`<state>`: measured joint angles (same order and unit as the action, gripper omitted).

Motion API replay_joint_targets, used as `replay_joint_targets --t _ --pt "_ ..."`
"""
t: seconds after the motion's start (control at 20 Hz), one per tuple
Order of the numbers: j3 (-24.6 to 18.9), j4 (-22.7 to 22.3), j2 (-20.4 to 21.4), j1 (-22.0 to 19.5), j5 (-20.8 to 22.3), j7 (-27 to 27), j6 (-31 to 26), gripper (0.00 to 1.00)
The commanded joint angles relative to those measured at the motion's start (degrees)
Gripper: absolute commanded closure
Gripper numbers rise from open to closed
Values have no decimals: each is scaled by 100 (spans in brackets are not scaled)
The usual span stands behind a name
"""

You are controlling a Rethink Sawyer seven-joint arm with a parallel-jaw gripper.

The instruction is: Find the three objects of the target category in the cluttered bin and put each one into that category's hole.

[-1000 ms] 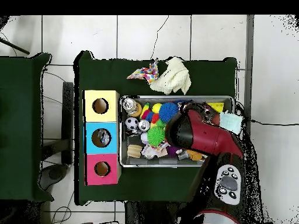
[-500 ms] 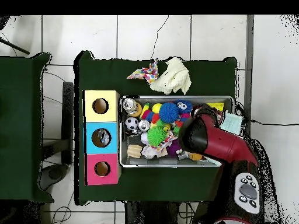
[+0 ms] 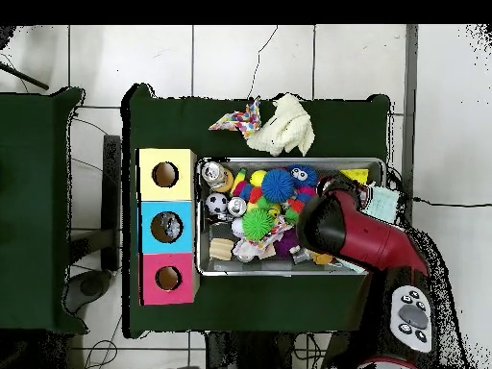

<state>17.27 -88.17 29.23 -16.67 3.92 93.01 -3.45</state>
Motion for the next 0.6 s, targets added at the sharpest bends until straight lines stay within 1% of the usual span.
replay_joint_targets --t 0.05,0.25,0.4,0.5,0.6 --pt "-672 -646 -242 -250 129 943 137 0" --pt "-964 -553 -419 -516 345 747 323 0" --pt "-1254 -501 -591 -805 407 761 553 0" --pt "-1315 -388 -708 -893 410 718 562 0" --pt "-1592 -252 -857 -1132 529 558 554 0"
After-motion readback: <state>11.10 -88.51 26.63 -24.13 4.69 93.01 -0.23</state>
